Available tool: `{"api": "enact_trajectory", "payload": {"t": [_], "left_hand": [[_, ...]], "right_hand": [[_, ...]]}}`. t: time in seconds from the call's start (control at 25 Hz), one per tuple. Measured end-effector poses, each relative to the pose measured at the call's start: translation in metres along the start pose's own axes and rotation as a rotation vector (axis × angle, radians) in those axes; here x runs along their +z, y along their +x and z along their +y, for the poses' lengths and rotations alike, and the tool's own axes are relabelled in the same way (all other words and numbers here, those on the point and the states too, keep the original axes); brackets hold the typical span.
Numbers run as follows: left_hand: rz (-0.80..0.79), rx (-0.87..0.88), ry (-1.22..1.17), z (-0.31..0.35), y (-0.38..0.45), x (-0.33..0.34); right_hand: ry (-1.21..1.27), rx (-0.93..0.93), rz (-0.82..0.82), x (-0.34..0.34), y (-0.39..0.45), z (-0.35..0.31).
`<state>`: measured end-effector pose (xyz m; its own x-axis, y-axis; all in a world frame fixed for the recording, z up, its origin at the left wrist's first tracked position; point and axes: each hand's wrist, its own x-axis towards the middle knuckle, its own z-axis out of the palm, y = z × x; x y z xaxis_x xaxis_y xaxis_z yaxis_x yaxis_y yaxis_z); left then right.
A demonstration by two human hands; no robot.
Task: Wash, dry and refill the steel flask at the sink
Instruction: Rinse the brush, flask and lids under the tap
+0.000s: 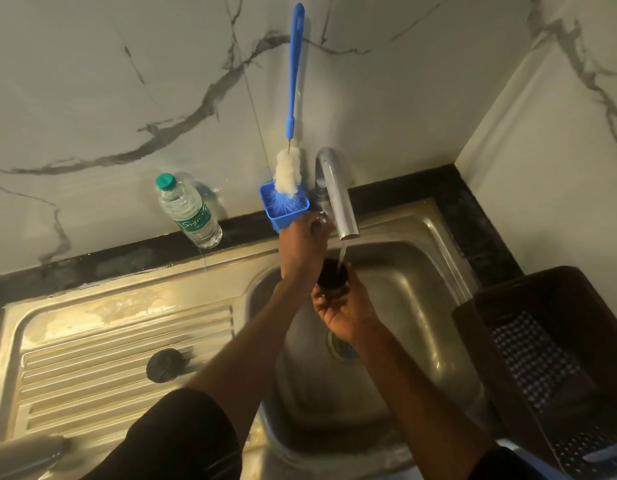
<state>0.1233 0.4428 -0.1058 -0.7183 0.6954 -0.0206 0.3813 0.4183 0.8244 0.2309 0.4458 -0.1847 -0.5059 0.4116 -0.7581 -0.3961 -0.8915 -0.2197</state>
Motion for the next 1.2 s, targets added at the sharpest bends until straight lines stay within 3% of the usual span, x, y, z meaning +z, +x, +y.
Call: {"api": "enact_trajectory", "payload": {"t": [0.16,0.28,0.36,0.68,0.92,1.04,1.2], "left_hand": [[-0.045,0.034,0.271,-0.064,-0.041,-0.021],[-0.008,0.120,0.373,-0.118,-0.075,-0.055],[-0.021,0.156,0.444,-0.139,-0.088,-0.075],[-0.105,0.126,0.434,-0.150,-0.094,-0.088],[-0.104,0.130,0.470,-0.154,-0.092,-0.088],[-0.103,0.147,0.498,-0.158,-0.092,-0.088],[-0.095,0.137,0.507,-0.157,-0.091,-0.087]], "right_hand": [[0.065,0.047,-0.033,-0.011,0.013,-0.004],[-0.026,0.120,-0.079,-0.016,0.010,-0.002],[0.055,0.131,-0.071,-0.016,0.008,-0.001],[0.094,0.131,-0.006,-0.024,0.013,0.003],[-0.091,0.124,0.050,-0.025,0.012,0.002],[-0.347,-0.085,0.030,-0.019,0.009,0.006],[-1.005,-0.642,0.008,-0.036,-0.013,0.000]]}}
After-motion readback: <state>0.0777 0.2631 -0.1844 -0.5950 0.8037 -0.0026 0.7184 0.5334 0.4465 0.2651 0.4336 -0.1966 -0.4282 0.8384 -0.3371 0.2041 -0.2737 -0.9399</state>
